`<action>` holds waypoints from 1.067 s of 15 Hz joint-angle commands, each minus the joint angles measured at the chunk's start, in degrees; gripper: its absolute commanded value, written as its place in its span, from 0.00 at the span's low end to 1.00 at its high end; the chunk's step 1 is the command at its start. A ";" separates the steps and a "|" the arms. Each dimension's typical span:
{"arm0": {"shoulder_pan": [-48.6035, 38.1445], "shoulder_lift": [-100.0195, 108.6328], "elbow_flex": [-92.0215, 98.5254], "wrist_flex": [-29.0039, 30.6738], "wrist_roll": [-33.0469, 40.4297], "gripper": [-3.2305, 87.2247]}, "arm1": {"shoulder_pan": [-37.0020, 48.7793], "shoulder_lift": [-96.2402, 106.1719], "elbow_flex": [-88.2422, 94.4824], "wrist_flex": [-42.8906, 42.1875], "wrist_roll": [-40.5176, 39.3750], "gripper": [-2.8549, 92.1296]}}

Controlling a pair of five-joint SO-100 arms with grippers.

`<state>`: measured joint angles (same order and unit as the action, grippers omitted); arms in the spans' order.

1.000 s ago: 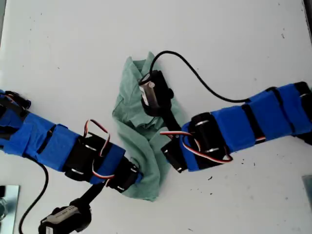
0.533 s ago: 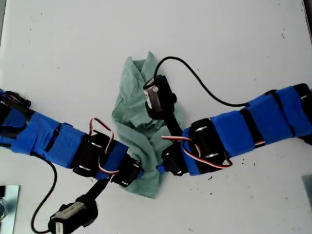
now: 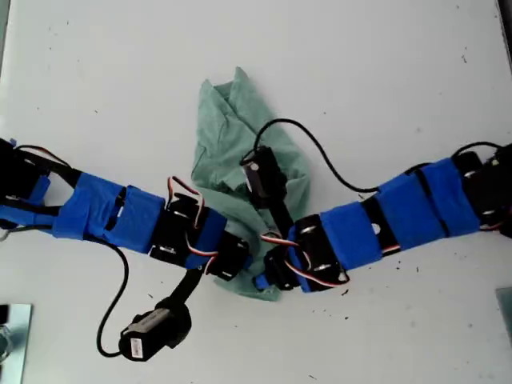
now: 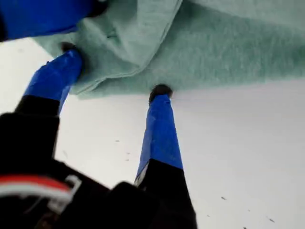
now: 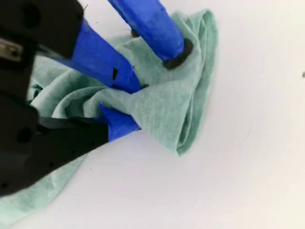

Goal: Fold t shirt

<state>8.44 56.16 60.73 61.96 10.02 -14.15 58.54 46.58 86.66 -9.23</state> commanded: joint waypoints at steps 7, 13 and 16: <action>3.69 4.57 -1.67 0.88 -1.32 0.03 | -1.93 5.98 -3.78 2.55 -3.78 0.03; 8.09 10.63 -1.76 -2.99 -1.85 0.03 | -2.02 17.14 -3.78 -0.09 -7.03 0.03; 2.20 17.84 -1.32 -1.49 1.85 0.03 | 5.45 20.30 -3.69 1.76 -14.50 0.03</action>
<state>12.83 65.83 60.12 60.21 10.11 -13.54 72.16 44.30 88.15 -20.13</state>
